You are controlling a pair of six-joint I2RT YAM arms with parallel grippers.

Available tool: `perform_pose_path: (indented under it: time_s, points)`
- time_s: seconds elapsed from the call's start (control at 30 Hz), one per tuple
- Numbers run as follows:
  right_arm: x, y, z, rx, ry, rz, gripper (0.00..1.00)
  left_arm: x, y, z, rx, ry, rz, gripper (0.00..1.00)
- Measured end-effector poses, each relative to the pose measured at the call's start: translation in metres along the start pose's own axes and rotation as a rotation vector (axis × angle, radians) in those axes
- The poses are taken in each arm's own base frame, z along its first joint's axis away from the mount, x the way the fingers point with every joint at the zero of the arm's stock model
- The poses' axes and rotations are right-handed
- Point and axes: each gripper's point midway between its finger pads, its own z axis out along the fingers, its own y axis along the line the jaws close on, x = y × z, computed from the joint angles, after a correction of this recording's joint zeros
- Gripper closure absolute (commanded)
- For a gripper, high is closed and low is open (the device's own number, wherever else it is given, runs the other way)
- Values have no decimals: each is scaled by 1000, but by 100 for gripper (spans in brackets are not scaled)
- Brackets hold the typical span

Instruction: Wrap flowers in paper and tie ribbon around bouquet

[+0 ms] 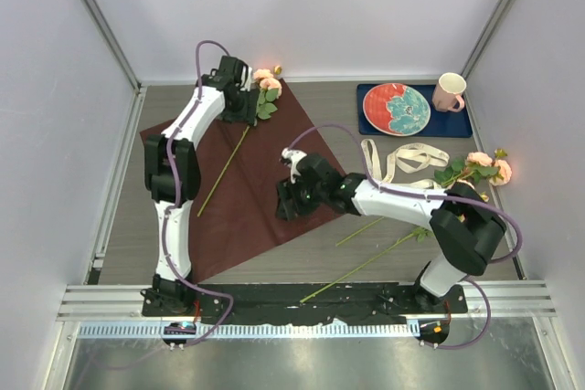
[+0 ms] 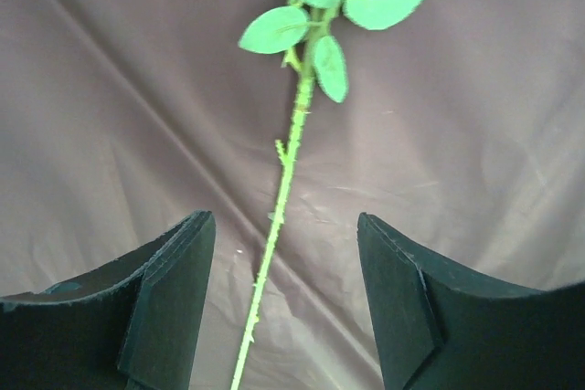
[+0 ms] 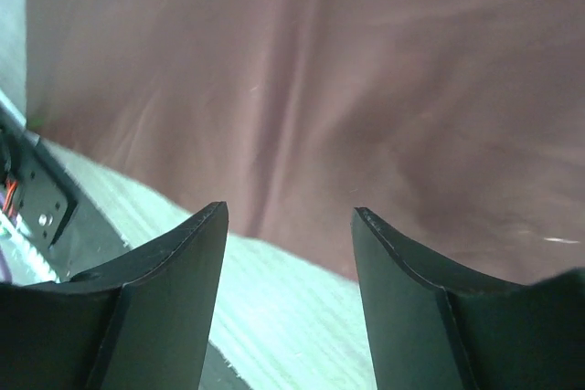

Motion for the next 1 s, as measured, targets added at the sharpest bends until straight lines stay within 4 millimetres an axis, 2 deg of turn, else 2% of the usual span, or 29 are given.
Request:
perform_pose_path:
  time_s: [0.13, 0.2, 0.23, 0.27, 0.47, 0.7, 0.77, 0.9, 1.0]
  points:
    - [-15, -33, 2, 68, -4, 56, 38, 17, 14, 24, -13, 73, -7, 37]
    - [-9, -45, 4, 100, 19, 78, 39, 28, 15, 35, -13, 112, -1, 42]
    - [-5, -47, 6, 106, 33, 86, 40, 34, 15, 41, -12, 130, 1, 47]
    - [-1, -48, 8, 108, 46, 90, 41, 39, 14, 46, -9, 147, 4, 47]
    - [40, -50, 14, 100, 109, 158, 45, 53, 9, 55, 0, 184, 9, 60]
    - [56, -29, 11, 43, 61, 200, 45, 53, 14, 56, -33, 182, -6, 82]
    - [62, -26, 8, 35, 58, 221, 45, 53, 15, 56, -37, 182, -12, 85]
    - [68, -24, 2, 31, 56, 267, 45, 53, 14, 56, -33, 180, -16, 98]
    - [72, -24, -2, 31, 60, 290, 45, 48, 12, 54, -28, 170, -20, 100]
